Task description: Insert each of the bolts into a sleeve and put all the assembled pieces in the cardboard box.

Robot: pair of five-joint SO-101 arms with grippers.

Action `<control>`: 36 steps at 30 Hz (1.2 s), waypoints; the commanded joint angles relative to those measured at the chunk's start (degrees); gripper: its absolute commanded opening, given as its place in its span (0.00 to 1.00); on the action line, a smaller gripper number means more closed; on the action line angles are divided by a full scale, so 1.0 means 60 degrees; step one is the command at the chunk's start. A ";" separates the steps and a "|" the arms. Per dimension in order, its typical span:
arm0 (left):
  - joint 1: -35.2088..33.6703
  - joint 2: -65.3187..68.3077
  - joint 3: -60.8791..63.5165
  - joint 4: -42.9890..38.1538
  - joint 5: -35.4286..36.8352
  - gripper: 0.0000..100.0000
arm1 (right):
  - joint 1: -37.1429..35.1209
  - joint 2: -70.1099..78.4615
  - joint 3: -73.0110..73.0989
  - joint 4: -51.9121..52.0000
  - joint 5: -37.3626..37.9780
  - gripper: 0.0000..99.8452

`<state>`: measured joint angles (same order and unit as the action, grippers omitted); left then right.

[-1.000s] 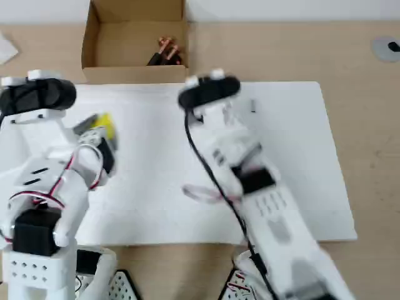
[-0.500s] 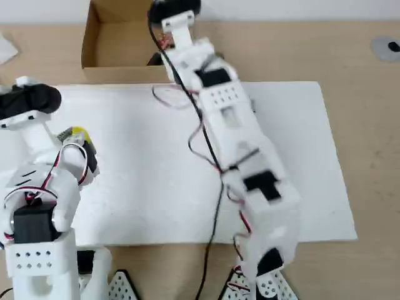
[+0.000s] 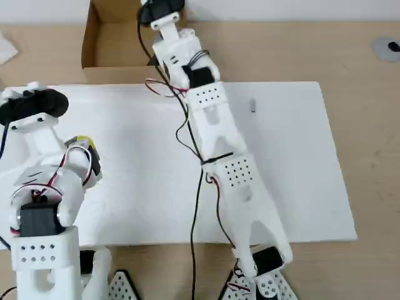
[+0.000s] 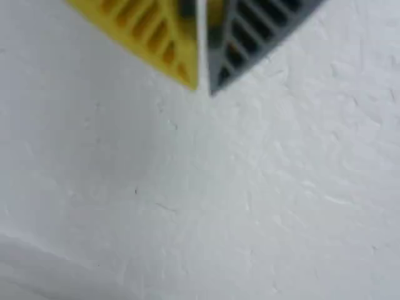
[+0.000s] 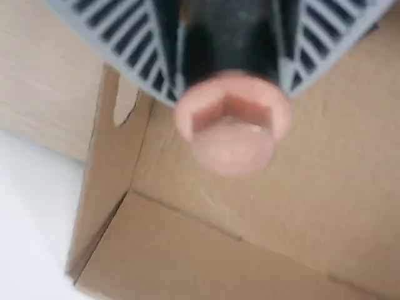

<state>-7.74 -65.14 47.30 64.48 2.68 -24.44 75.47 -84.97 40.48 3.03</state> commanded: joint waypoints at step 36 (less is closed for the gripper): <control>0.0674 -0.2850 0.0821 0.1099 -0.1392 0.01 | 0.0022 -0.6733 -0.1443 1.0374 -0.0044 0.01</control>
<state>-4.66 -75.25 48.97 72.31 -5.41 -26.11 45.49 -93.05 101.32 3.38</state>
